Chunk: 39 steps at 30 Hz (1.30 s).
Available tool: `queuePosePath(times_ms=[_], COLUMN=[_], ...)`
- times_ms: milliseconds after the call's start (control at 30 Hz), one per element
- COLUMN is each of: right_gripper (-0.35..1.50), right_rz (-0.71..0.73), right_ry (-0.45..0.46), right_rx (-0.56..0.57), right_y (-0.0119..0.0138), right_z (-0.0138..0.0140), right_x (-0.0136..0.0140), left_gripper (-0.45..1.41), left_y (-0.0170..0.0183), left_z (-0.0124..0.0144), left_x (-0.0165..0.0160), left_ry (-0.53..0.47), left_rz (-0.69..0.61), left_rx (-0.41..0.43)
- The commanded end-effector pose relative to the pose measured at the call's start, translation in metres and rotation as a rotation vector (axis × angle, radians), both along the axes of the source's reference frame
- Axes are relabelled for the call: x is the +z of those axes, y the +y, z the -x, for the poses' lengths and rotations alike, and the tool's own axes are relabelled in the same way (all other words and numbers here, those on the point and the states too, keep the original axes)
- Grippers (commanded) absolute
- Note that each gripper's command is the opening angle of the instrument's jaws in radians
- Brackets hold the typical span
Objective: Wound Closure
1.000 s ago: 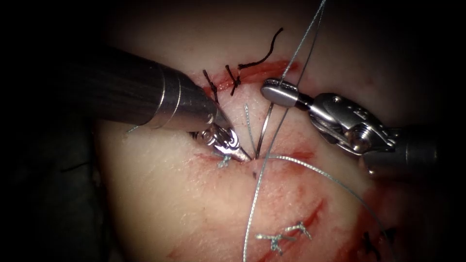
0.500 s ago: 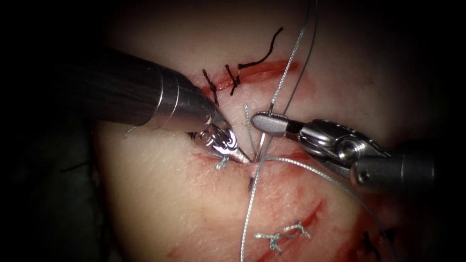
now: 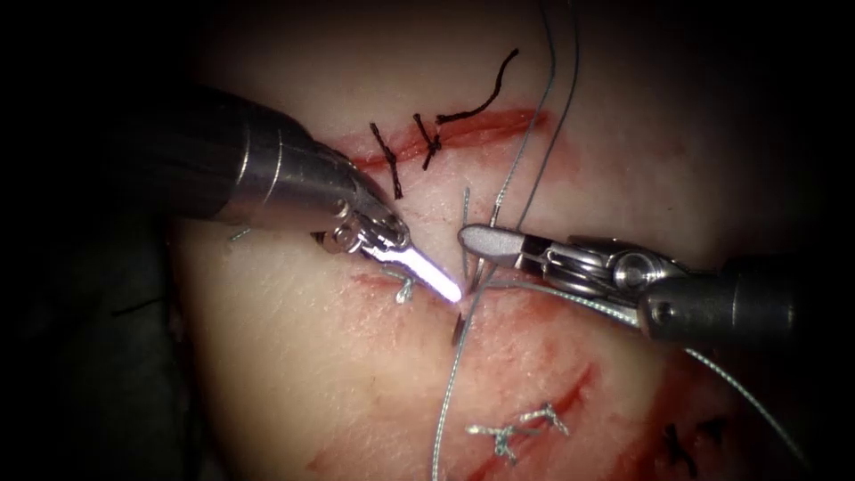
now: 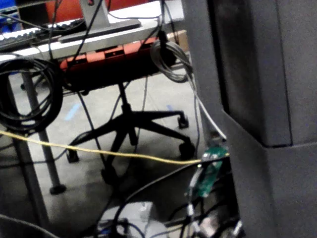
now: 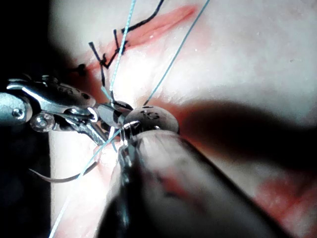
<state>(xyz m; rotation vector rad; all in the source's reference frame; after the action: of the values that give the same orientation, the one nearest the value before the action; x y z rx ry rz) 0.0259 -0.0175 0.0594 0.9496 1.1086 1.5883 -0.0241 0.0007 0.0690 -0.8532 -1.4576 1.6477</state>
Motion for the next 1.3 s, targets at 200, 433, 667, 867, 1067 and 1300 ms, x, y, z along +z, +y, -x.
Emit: queuePosePath(times_ms=[200, 433, 667, 867, 1067, 1300], right_gripper=[-0.35, -0.35, -0.35, -0.35, -0.35, -0.35], right_rz=[-0.027, -0.081, -0.093, -0.094, -0.094, -0.092], right_ry=[0.006, 0.015, 0.017, 0.017, 0.016, 0.013], right_rx=[0.016, 0.039, 0.044, 0.045, 0.046, 0.045], right_y=[0.0002, -0.0001, -0.0002, -0.0005, -0.0005, -0.0006], right_z=[-0.0005, -0.0008, -0.0010, -0.0012, -0.0013, -0.0012], right_x=[0.0011, 0.0009, 0.0007, 0.0005, 0.0004, 0.0006], left_gripper=[1.01, 0.74, 0.56, 0.37, 0.44, 0.62], left_y=[0.0006, -0.0034, -0.0034, -0.0034, -0.0028, -0.0025], left_z=[-0.0023, -0.0022, 0.0007, 0.0016, 0.0019, 0.0018], left_x=[-0.0043, -0.0061, -0.0059, -0.0042, -0.0040, -0.0055], left_ry=[-0.007, -0.305, -0.374, -0.355, -0.382, -0.412], left_rz=[0.440, 0.794, 0.925, 0.951, 0.947, 0.929], left_rx=[-0.005, 0.168, 0.176, 0.170, 0.116, 0.083])
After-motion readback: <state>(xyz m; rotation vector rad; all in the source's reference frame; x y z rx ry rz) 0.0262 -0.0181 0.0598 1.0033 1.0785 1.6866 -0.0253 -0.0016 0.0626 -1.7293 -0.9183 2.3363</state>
